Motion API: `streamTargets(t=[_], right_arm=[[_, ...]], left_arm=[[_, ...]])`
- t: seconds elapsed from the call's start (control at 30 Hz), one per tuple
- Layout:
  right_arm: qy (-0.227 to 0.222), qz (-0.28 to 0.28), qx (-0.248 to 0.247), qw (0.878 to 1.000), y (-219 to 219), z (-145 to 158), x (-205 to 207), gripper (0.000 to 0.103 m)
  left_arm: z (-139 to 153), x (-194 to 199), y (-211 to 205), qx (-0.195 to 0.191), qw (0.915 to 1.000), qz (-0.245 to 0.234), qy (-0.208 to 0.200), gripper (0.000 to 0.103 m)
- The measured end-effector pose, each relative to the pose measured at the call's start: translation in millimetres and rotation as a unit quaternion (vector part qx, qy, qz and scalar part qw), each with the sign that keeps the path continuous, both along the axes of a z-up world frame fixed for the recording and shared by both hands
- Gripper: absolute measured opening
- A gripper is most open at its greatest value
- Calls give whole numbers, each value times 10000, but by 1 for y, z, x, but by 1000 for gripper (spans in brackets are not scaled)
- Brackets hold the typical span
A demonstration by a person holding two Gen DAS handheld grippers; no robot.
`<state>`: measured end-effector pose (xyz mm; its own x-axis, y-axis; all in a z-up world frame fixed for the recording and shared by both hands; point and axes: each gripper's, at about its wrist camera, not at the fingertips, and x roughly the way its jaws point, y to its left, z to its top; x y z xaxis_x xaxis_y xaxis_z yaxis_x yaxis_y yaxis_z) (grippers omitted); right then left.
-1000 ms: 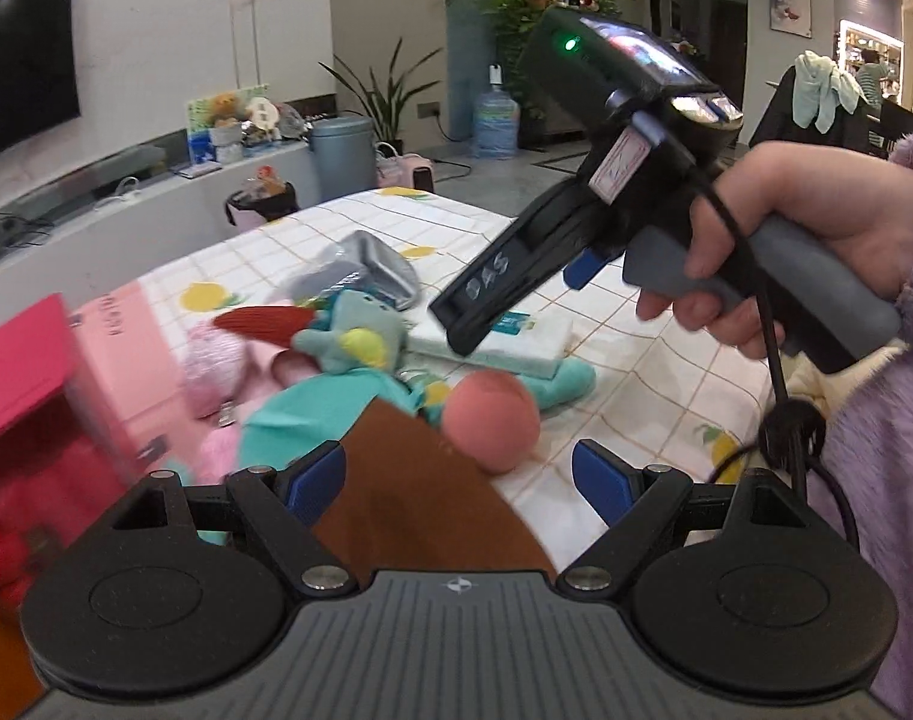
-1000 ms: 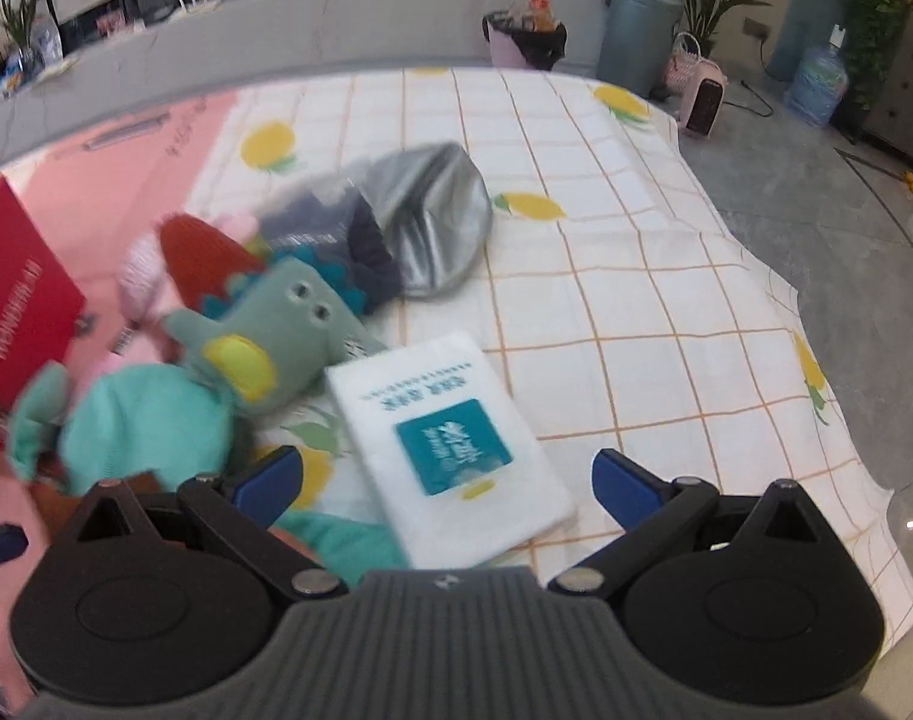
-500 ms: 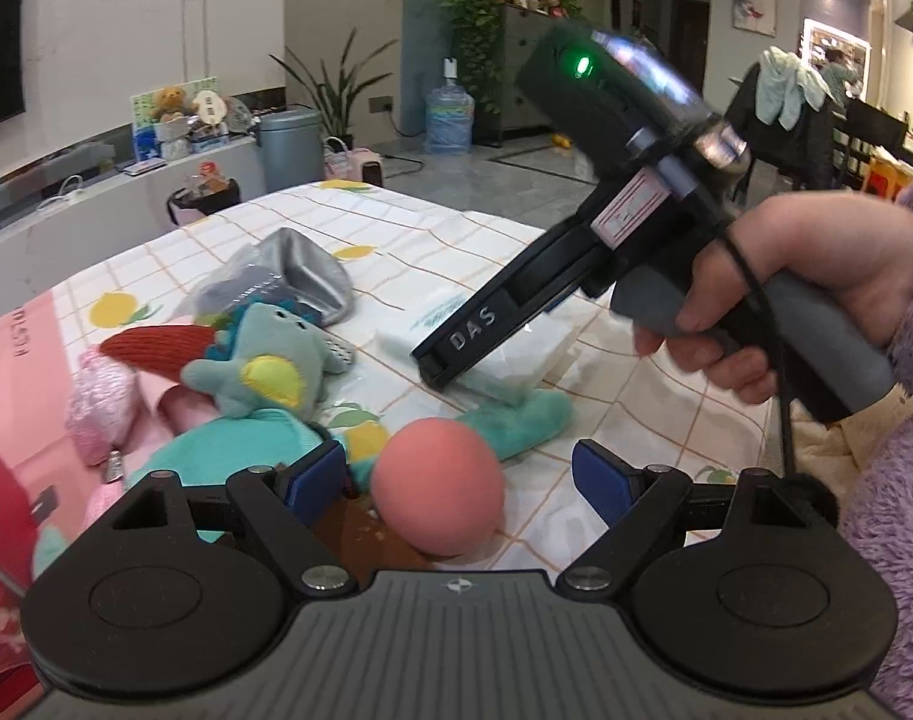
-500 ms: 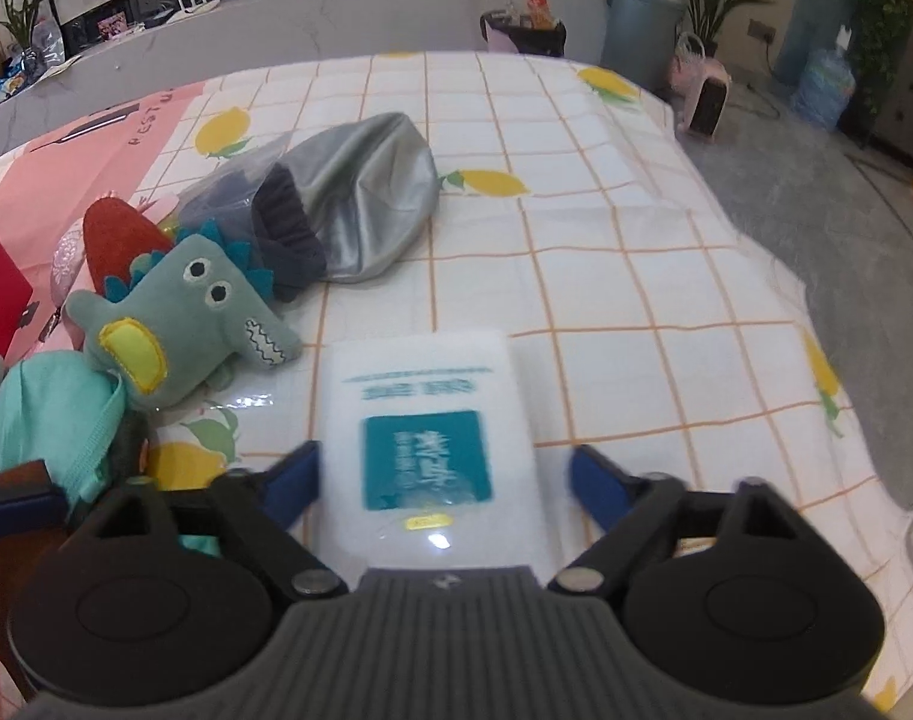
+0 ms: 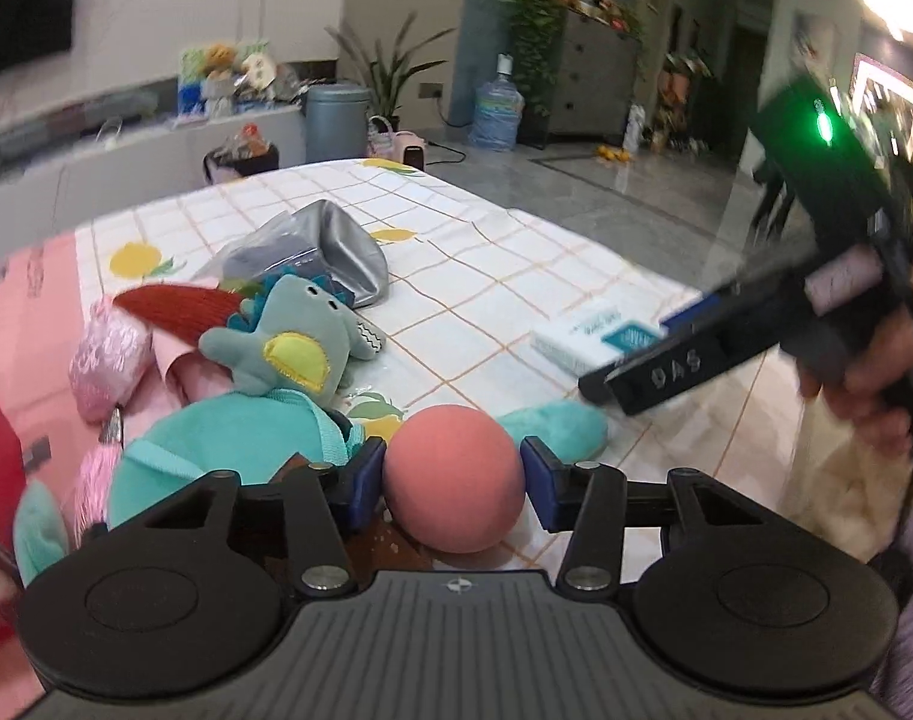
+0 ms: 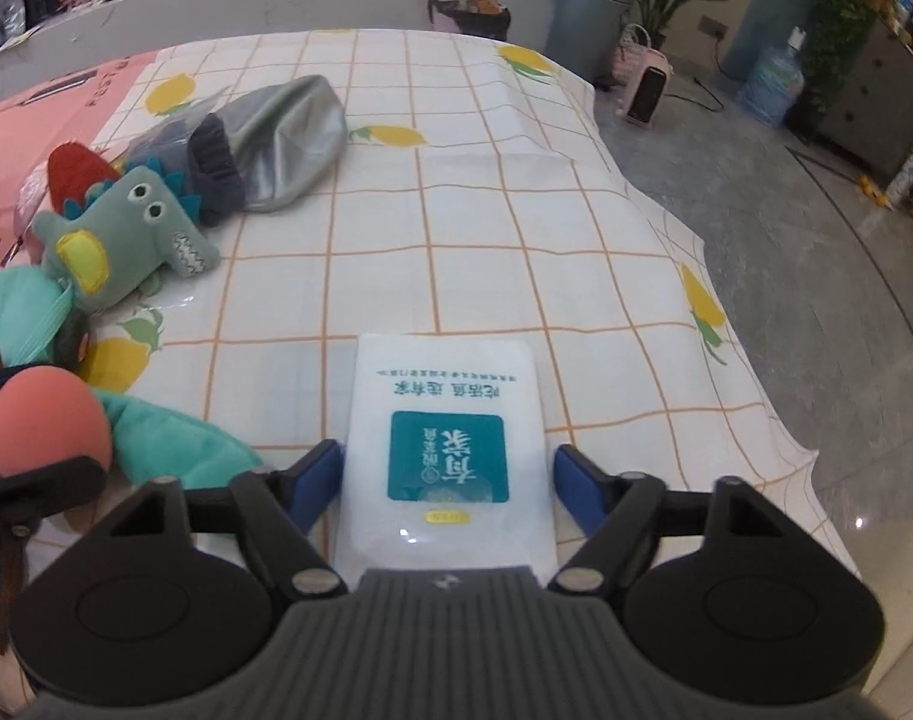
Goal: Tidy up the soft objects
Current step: 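Grasp the white tissue packet with the right tool while the left tool grasps the pink ball, then carry the pink ball and white packet in both tools over the orange box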
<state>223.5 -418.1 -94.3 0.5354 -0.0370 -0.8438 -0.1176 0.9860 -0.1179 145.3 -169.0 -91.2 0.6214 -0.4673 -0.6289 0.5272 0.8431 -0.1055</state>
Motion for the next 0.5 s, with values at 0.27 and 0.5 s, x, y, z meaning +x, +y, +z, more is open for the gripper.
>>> streamTargets(t=[0.27,0.5], right_arm=[[-14,89,222,9997,1,-3,1,79],[-101,115,214,9997,1,1,-2,65]], left_arm=[[18,18,36,-1385,9848,590,864,55],[27,27,51,-1629,9779,983,871,55]])
